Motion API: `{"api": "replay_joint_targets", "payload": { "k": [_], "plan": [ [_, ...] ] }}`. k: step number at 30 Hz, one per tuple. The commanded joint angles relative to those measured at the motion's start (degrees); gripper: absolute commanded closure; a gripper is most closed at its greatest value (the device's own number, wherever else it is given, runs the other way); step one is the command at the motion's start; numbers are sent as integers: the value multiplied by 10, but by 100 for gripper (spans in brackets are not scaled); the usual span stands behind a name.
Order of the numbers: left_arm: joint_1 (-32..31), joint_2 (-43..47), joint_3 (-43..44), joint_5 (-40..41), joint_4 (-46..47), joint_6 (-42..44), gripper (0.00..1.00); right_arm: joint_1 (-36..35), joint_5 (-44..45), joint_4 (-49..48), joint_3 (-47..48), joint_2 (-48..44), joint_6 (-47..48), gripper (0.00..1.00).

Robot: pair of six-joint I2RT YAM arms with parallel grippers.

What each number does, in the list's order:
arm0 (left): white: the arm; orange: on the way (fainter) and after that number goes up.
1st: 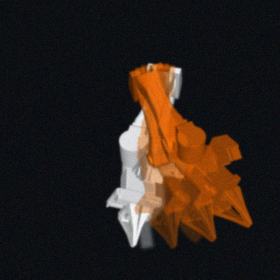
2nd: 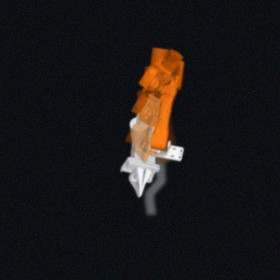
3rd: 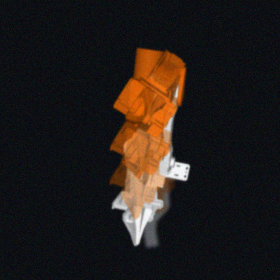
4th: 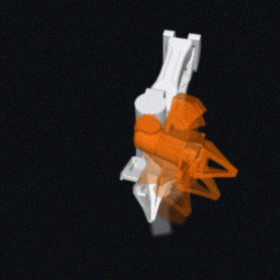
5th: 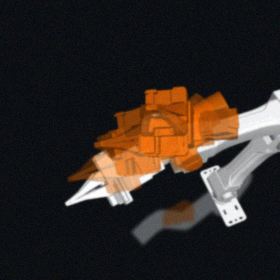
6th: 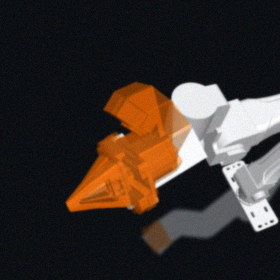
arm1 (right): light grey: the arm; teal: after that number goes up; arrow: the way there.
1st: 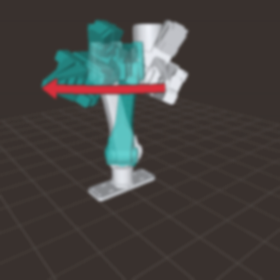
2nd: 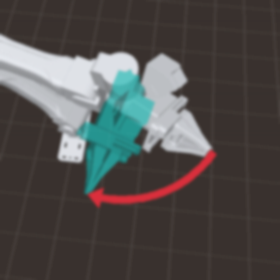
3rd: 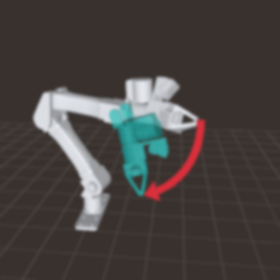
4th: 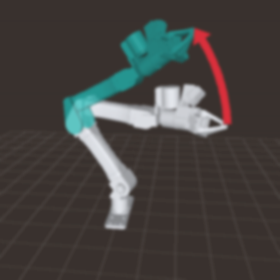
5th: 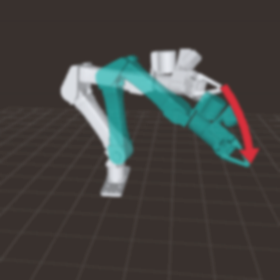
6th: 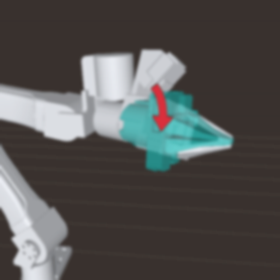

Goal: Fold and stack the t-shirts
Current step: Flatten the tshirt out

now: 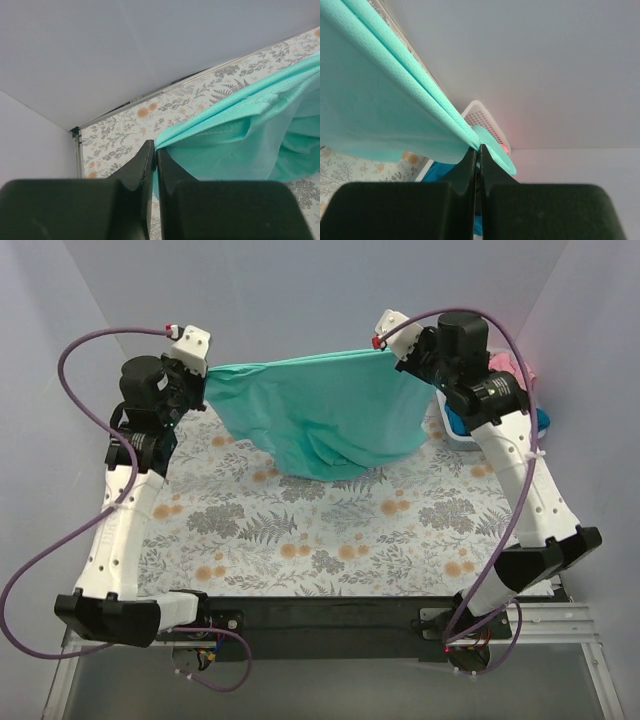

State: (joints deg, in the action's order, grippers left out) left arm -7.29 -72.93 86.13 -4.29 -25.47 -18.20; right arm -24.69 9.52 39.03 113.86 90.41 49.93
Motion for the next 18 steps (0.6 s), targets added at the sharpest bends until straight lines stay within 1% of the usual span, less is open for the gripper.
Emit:
{"api": "replay_joint_targets", "payload": {
  "k": [1, 2, 3, 4, 5, 6, 7, 8, 9, 10, 11, 12, 13, 14, 15, 16, 17, 18],
  "plan": [
    [12, 59, 16, -1, -40, 19, 100, -11, 53, -34, -28, -80, 13, 99],
    [12, 66, 3, -24, -73, 30, 100, -17, 42, -23, -75, -88, 15, 99],
    [12, 70, -5, -69, -92, 59, 100, -23, 36, -17, -101, -97, 16, 99],
    [12, 73, -14, -90, -113, 75, 100, -36, 29, -6, -127, -113, 16, 99],
    [12, 76, -25, -110, -157, 89, 100, -43, 2, 5, -180, -120, 16, 99],
    [12, 77, -49, -130, -182, 104, 100, -51, -9, 21, -208, -127, 13, 99],
    [11, 80, -68, -177, -208, 159, 100, -63, -22, 31, -239, -138, 12, 99],
    [11, 86, -84, -196, -251, 175, 100, -69, -52, 42, -266, -143, 11, 99],
    [11, 88, -118, -219, -273, 200, 100, -76, -66, 60, -321, -147, 8, 99],
    [10, 88, -134, -245, -319, 238, 100, -86, -82, 75, -346, -150, 10, 99],
    [8, 85, -149, -255, -340, 254, 100, -92, -96, 83, -372, -150, 11, 99],
    [0, 75, -168, -261, -356, 263, 100, -98, -114, 88, -427, -150, 13, 99],
    [-5, 70, -198, -272, -385, 272, 100, -105, -124, 93, -450, -148, 18, 99],
    [-12, 64, -218, -273, -392, 281, 100, -109, -138, 93, -475, -147, 22, 99],
    [-35, 57, -234, -273, -395, 280, 100, -113, -143, 92, -493, -144, 24, 99],
    [-51, 53, -268, -273, -400, 275, 96, -116, -149, 92, -519, -135, 25, 99],
    [-71, 51, -281, -266, -398, 257, 94, -118, -160, 96, -526, -130, 18, 99],
    [-112, 46, -292, -264, -399, 246, 91, -120, -169, 104, -529, -123, 17, 99]
  ]
}}
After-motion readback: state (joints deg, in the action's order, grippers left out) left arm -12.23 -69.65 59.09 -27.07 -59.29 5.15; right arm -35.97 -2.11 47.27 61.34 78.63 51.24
